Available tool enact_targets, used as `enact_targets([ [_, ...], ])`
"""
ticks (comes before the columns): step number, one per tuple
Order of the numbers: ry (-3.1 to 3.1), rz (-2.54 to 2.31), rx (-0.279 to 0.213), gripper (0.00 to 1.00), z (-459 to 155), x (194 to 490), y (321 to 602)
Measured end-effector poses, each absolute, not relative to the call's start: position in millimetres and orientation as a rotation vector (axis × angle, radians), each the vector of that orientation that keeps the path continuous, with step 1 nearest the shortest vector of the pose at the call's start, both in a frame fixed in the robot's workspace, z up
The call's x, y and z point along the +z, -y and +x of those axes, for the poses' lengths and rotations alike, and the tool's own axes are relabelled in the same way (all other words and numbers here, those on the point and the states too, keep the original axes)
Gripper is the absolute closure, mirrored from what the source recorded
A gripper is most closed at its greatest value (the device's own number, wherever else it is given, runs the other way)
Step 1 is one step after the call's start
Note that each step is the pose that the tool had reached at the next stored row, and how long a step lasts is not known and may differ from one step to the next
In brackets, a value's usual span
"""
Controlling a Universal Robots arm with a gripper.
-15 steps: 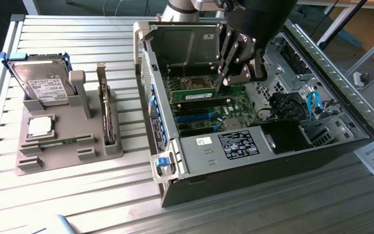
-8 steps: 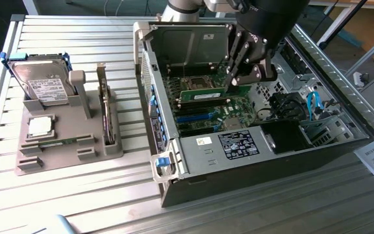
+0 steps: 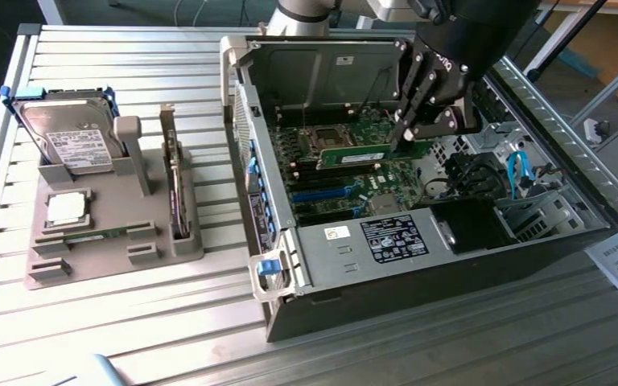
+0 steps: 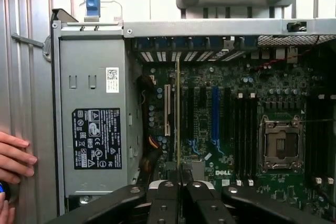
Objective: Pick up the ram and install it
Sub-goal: 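Pick up the ram and move it above insertion slot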
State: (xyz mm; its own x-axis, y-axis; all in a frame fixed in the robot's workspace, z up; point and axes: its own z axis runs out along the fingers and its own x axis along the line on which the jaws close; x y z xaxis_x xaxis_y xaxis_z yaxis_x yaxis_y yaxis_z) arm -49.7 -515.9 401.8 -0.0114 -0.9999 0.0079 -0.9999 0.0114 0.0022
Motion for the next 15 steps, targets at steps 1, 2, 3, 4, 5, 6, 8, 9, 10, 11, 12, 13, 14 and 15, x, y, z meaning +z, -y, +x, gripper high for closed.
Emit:
enact_targets([
  [1, 2.229, 2.204, 0.006, 0.88, -48.1, 401.8, 516.0],
  [2, 2.229, 2.204, 0.006, 0.88, -46.3, 401.8, 516.2],
  [3, 2.229, 2.204, 0.006, 0.88, -44.3, 401.8, 516.3],
  [4, 2.229, 2.204, 0.006, 0.88, -41.8, 401.8, 516.5],
  [5, 2.229, 2.204, 0.006, 0.88, -39.3, 401.8, 516.7],
  [6, 2.229, 2.204, 0.006, 0.88, -36.7, 401.8, 516.9],
  [8, 2.229, 2.204, 0.006, 0.88, -31.9, 401.8, 517.3],
  [9, 2.229, 2.204, 0.006, 0.88, -30.5, 401.8, 517.4],
  [10, 2.229, 2.204, 0.006, 0.88, -30.5, 401.8, 517.4],
  [11, 2.229, 2.204, 0.006, 0.88, -30.5, 401.8, 517.4],
  [12, 2.229, 2.204, 0.006, 0.88, -30.5, 401.8, 517.4],
  [13, 2.229, 2.204, 0.006, 0.88, -30.5, 401.8, 517.4],
  [14, 2.229, 2.204, 0.006, 0.88, -30.5, 401.8, 517.4],
  [15, 2.229, 2.204, 0.006, 0.88, -30.5, 401.8, 517.4],
])
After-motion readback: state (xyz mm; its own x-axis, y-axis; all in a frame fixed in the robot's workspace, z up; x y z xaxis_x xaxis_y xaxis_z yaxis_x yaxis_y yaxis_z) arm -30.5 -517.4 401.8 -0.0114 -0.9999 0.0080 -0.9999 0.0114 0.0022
